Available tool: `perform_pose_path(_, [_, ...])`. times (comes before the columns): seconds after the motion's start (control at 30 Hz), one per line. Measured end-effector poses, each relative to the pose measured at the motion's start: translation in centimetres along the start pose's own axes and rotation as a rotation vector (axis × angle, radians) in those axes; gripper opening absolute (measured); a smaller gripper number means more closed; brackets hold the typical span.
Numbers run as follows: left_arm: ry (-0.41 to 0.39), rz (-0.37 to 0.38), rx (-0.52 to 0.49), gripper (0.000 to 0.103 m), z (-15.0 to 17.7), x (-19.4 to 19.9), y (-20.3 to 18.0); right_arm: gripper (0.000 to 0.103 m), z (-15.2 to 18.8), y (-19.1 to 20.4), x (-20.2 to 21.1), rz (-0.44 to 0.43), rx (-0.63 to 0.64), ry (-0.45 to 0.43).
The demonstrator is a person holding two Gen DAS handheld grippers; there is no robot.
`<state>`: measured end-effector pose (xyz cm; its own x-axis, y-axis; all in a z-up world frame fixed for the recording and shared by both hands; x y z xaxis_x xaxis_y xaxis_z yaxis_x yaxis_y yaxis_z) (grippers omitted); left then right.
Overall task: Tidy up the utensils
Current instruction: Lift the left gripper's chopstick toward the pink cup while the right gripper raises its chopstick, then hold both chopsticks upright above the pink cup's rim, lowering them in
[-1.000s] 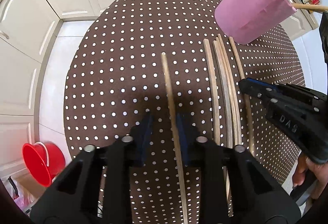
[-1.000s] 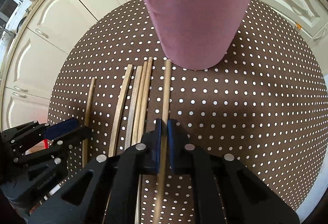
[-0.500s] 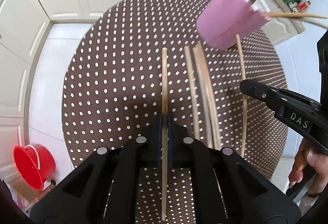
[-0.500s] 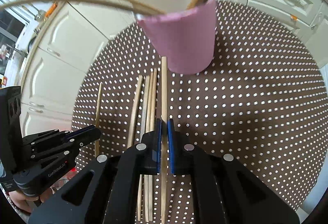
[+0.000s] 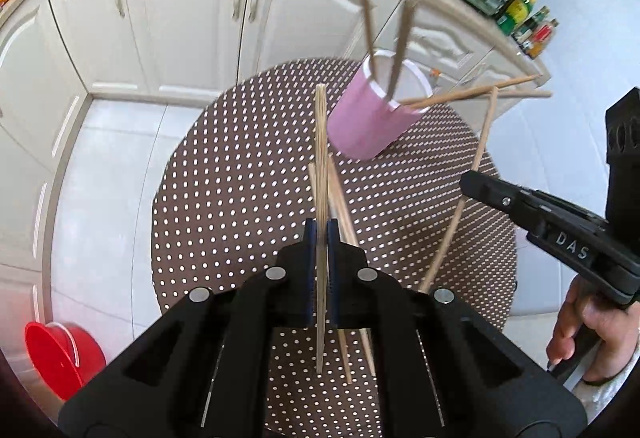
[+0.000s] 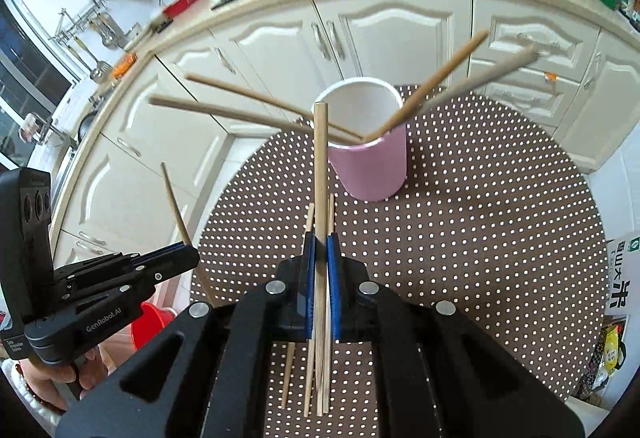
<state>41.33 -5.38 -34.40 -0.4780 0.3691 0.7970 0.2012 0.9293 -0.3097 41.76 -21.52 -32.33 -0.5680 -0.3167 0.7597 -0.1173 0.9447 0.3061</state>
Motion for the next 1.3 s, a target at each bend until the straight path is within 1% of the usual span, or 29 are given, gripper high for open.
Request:
perform_pose_path(0.17, [-0.054,0.026,-0.032,0.006,-0.9,2.4,-1.2,0.005,-0.2,1.4,1.2,0.003,0.013,-0.048])
perform_pose_path(0.4, [-0.118,0.048,-0.055,0.006,-2.5,4.4,-2.7,0.005,-1.0,1.7,2.7,0.011,0.025,-0.101])
perform_pose_path(0.7, [-0.208,0.079,-0.075,0.006,-6.0,6.9,-4.8,0.005,-3.7,1.4,5.4,0.021,0.045,-0.196])
perform_pose_path(1.0, [-0.295,0.103,-0.075,0.006,-10.7,7.6,-7.0,0.005,-7.8,0.8,7.4,0.037,0.079,-0.306])
perform_pose_path(1.13, [-0.326,0.100,-0.069,0.006,-12.6,7.2,-7.6,0.005,-9.4,0.2,7.5,0.046,0.088,-0.335])
perform_pose_path(1.27, [-0.342,0.086,-0.054,0.006,-14.0,6.2,-7.9,0.005,-10.3,-0.5,7.0,0.050,0.097,-0.343])
perform_pose_path(1.3, [-0.347,0.073,-0.054,0.006,-14.3,5.8,-8.0,0.005,-10.5,-0.6,6.8,0.049,0.097,-0.342])
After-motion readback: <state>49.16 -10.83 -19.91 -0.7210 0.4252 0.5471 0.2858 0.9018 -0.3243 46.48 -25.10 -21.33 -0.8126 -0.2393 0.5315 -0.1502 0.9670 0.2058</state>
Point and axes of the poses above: each gripper's, at about its wrist camera, not at the fingertips, and x roughly against the way its jaws point, y to its left, z to its underside, the point moved 3 cm from there along -x, roughly the way its jaws point, and after that the axes turned 7 degrees about -y, right-handed, at the moved point
